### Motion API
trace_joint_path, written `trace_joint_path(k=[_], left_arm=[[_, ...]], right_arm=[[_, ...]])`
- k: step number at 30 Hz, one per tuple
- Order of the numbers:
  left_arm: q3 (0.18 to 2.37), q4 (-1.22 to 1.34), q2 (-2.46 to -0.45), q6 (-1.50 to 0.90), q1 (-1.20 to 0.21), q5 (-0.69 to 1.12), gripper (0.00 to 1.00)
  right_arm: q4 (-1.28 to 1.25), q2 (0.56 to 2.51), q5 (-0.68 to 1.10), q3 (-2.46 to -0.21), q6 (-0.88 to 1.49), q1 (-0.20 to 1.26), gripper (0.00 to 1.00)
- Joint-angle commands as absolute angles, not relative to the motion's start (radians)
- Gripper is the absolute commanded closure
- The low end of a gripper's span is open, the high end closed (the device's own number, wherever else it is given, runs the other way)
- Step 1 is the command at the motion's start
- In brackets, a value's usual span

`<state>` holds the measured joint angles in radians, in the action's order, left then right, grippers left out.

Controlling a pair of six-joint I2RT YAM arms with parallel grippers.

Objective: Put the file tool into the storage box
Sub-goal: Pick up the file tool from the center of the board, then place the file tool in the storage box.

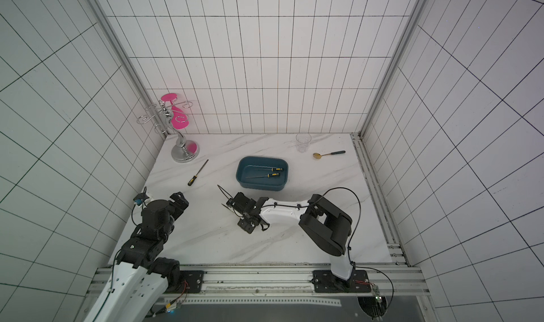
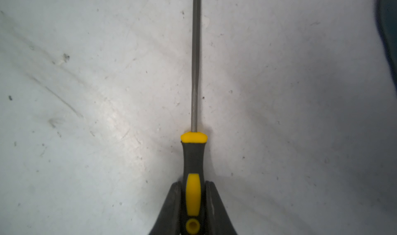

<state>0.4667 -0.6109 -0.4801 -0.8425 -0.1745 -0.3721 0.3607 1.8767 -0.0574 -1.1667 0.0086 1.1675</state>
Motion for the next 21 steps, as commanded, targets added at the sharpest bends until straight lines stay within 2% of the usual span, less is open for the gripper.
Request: trace_joint_path(k=[1, 7, 13, 17, 21], left_arm=[[0.51, -0.616, -0.477, -0.866, -0.17, -0.332, 0.02], [0.573, -0.627, -0.478, -0.88, -0.17, -0.344, 0.02], [0.624, -0.565, -0.52, -0.866, -0.168, -0.304, 0.02], [0.643, -0.531, -0.592, -0.847, -0.166, -0.306, 0.02], [0.646, -0.491, -0.662, -0.841, -0.159, -0.286, 0.02]], right_arm=[[0.371, 1.78, -0.112, -1.129, -0.018, 1.177, 0.92], [0.412, 1.593, -0.147, -1.133, -0.123, 1.152, 0.93], [0.451, 1.436, 0.0, -1.174, -0.231, 0.978, 0.92], [0.462, 1.418, 0.055, -1.186, -0.364, 0.875, 0.92], [0.464, 1.484, 0.059, -1.223, -0.437, 0.792, 0.94]])
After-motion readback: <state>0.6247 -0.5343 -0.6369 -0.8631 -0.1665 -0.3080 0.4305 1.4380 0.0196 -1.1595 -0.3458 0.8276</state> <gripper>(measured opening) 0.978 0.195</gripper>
